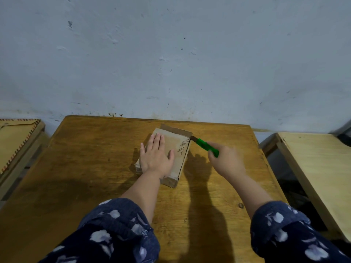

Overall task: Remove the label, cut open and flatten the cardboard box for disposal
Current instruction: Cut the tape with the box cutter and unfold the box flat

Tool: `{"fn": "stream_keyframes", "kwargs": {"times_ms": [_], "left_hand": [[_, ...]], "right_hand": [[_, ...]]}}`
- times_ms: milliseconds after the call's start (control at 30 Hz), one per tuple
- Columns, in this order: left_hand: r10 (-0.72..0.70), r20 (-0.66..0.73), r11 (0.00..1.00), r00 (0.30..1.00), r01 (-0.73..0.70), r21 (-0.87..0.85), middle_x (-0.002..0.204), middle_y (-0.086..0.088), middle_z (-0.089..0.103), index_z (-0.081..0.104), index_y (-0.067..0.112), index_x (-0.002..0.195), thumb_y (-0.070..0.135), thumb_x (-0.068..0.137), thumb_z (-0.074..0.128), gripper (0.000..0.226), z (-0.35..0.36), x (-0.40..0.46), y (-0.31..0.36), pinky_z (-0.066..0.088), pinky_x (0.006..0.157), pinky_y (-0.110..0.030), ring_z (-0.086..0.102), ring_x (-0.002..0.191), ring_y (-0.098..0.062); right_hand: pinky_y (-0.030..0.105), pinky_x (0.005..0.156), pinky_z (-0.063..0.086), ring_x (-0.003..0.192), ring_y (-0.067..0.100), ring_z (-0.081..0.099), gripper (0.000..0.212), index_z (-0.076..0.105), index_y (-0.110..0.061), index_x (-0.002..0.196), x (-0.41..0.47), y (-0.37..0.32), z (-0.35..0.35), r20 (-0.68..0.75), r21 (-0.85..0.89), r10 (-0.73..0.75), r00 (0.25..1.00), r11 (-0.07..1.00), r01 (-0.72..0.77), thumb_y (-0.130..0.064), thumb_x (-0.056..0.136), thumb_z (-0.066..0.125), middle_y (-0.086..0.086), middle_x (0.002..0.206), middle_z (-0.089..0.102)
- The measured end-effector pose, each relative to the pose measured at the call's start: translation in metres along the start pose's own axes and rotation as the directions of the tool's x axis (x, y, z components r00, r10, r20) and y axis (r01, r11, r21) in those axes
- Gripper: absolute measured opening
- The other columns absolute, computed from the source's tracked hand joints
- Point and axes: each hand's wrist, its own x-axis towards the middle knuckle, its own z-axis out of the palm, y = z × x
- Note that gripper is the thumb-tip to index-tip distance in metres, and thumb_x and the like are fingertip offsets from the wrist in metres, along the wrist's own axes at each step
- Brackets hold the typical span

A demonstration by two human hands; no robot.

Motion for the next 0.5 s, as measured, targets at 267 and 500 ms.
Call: {"fn": "stream_keyframes", "kwargs": {"times_ms": [267,500], "left_hand": [[-0.052,0.067,0.98,0.996,0.064,-0.189,0.161,0.002,-0.003,0.006,0.017,0.152,0.054,0.094,0.034,0.074,-0.005,0.004,0.01,-0.001,0.118,-0.044,-0.007,0.147,-0.017],[0.269,0.077,0.943,0.96,-0.247,-0.221,0.157,0.016,0.003,0.014,0.031,0.151,0.071,0.084,0.038,0.082,-0.015,-0.033,-0.063,0.003,0.117,-0.042,-0.001,0.145,-0.007]], "right_hand": [[0.021,0.047,0.036,0.059,0.006,0.048,0.051,0.041,-0.039,0.139,-0.005,-0.005,0.029,0.206,0.381,0.106,0.973,0.907,-0.18,-0.022,0.093,0.055,0.003,0.112,0.066],[0.032,0.065,0.049,0.08,0.021,0.063,0.043,0.051,-0.042,0.13,-0.032,-0.007,0.034,0.135,0.12,0.044,0.99,0.991,-0.06,-0.019,0.094,0.05,0.001,0.104,0.069]]}}
